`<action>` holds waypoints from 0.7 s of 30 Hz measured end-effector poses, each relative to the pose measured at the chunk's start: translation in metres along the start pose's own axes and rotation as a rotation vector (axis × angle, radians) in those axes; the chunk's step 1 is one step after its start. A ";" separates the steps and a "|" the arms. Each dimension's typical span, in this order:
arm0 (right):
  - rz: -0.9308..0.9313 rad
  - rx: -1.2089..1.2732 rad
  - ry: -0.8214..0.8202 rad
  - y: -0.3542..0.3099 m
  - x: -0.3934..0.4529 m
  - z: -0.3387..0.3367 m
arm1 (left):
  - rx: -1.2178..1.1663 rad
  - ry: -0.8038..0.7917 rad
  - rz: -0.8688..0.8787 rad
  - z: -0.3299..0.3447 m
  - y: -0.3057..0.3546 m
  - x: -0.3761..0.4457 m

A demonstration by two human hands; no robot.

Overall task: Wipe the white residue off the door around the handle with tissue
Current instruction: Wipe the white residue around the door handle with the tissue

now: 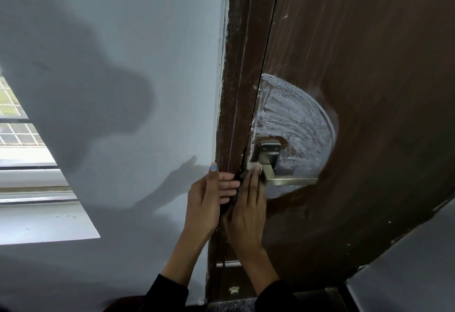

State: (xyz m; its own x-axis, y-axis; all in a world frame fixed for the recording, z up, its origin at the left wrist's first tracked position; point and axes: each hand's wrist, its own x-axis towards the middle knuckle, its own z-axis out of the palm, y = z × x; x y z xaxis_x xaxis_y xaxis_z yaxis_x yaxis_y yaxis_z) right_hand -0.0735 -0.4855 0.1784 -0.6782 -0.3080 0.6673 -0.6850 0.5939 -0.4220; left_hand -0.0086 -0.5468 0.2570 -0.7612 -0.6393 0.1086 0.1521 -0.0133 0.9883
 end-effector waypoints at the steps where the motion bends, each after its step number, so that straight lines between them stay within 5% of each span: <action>1: 0.018 0.003 0.010 -0.002 0.003 0.000 | 0.000 0.001 -0.003 0.001 -0.002 0.001; 15: -0.059 -0.004 -0.088 0.038 -0.020 0.017 | 0.052 0.037 -0.005 0.001 -0.009 0.013; 21: 0.111 0.278 0.236 0.035 -0.007 0.007 | 0.062 0.037 0.007 0.000 -0.008 0.016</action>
State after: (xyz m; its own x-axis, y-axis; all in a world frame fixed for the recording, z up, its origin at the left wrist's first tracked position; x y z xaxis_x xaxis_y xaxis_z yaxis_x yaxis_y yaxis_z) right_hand -0.0944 -0.4680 0.1547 -0.6946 -0.0537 0.7174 -0.6786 0.3798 -0.6286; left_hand -0.0222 -0.5576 0.2505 -0.7362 -0.6673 0.1124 0.1171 0.0379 0.9924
